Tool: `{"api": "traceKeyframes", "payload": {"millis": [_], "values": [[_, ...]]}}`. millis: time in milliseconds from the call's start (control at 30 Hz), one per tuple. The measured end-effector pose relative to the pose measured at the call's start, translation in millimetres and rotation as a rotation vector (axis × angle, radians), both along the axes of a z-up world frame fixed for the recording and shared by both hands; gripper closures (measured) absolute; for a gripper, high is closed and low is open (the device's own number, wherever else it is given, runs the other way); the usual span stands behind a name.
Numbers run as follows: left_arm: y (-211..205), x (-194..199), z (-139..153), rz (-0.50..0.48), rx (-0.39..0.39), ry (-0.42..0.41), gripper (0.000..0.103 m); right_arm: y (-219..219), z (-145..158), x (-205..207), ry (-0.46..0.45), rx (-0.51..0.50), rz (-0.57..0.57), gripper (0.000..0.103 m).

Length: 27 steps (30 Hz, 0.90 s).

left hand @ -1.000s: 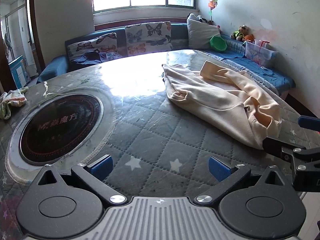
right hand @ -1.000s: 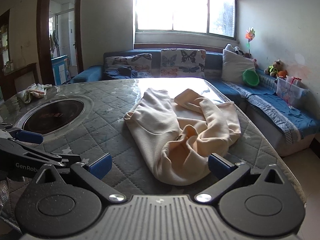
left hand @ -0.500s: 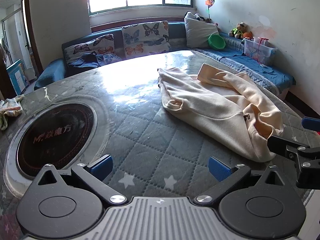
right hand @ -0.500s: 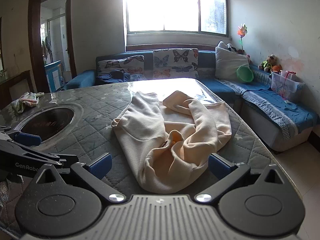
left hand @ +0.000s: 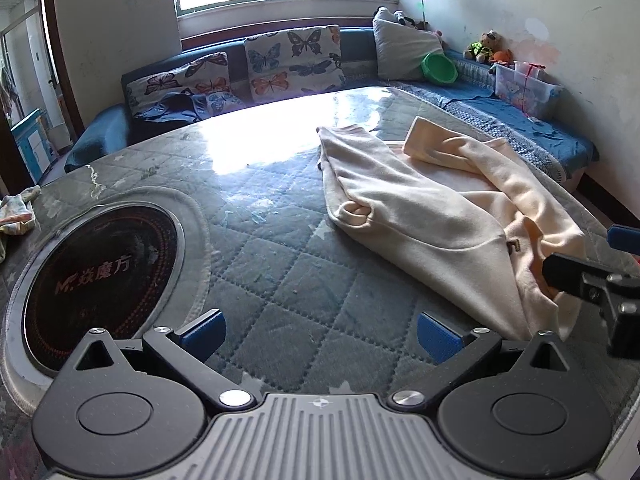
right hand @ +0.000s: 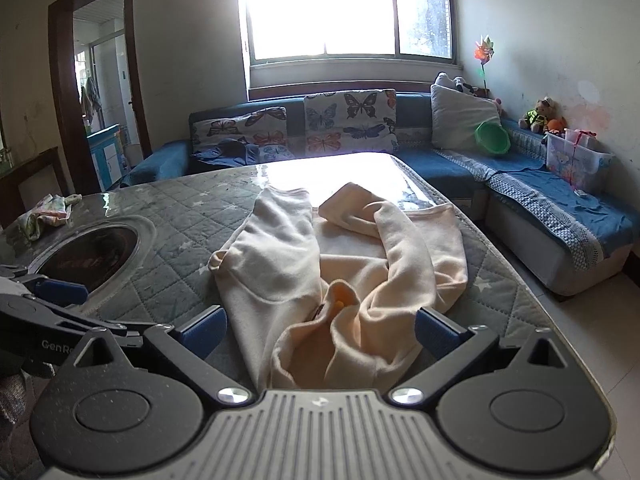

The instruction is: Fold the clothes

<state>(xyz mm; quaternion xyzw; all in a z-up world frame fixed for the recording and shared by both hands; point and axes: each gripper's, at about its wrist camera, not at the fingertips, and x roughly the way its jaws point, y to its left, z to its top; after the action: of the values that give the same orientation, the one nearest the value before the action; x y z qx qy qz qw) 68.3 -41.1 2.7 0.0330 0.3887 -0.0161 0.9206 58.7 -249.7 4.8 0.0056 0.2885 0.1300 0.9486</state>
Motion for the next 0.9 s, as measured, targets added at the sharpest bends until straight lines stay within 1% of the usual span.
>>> {"api": "traceKeyframes", "payload": {"millis": [100, 133, 200, 267, 400, 433, 500, 567, 633, 700, 767, 833, 867, 900], "values": [[3, 6, 1, 0.009, 0.001, 0.005, 0.000, 0, -1, 9, 0.007, 0.008, 0.003, 0.005], [4, 8, 1, 0.014, 0.001, 0.006, 0.000, 0, -1, 10, 0.006, 0.008, 0.006, 0.008], [7, 12, 2, 0.022, 0.000, 0.006, 0.000, 2, 1, 19, 0.022, 0.013, 0.019, 0.009], [10, 16, 3, 0.029, 0.000, 0.006, 0.000, 4, 0, 30, 0.031, 0.007, 0.030, 0.015], [16, 23, 4, 0.050, -0.001, 0.007, 0.000, 12, -7, 50, 0.051, 0.007, 0.073, 0.023], [17, 24, 4, 0.056, -0.002, 0.009, 0.000, 16, -10, 56, 0.070, -0.009, 0.090, 0.026], [19, 25, 5, 0.063, -0.001, 0.009, 0.000, 19, -17, 64, 0.099, -0.007, 0.101, 0.030], [20, 26, 5, 0.065, 0.000, 0.009, 0.000, 21, -23, 71, 0.128, -0.003, 0.111, 0.031], [21, 26, 5, 0.068, 0.000, 0.008, 0.000, 24, -30, 78, 0.156, 0.001, 0.120, 0.034], [22, 27, 5, 0.074, -0.001, 0.008, 0.000, 26, -33, 82, 0.160, -0.004, 0.133, 0.040], [23, 28, 6, 0.080, -0.002, 0.006, 0.000, 29, -36, 85, 0.162, -0.011, 0.146, 0.043], [25, 28, 7, 0.085, -0.007, 0.003, 0.000, 31, -38, 87, 0.169, -0.026, 0.156, 0.054], [26, 28, 8, 0.087, -0.008, 0.001, 0.000, 31, -38, 89, 0.173, -0.026, 0.163, 0.057], [27, 28, 9, 0.088, -0.010, -0.002, 0.000, 31, -38, 90, 0.172, -0.029, 0.162, 0.065]]}}
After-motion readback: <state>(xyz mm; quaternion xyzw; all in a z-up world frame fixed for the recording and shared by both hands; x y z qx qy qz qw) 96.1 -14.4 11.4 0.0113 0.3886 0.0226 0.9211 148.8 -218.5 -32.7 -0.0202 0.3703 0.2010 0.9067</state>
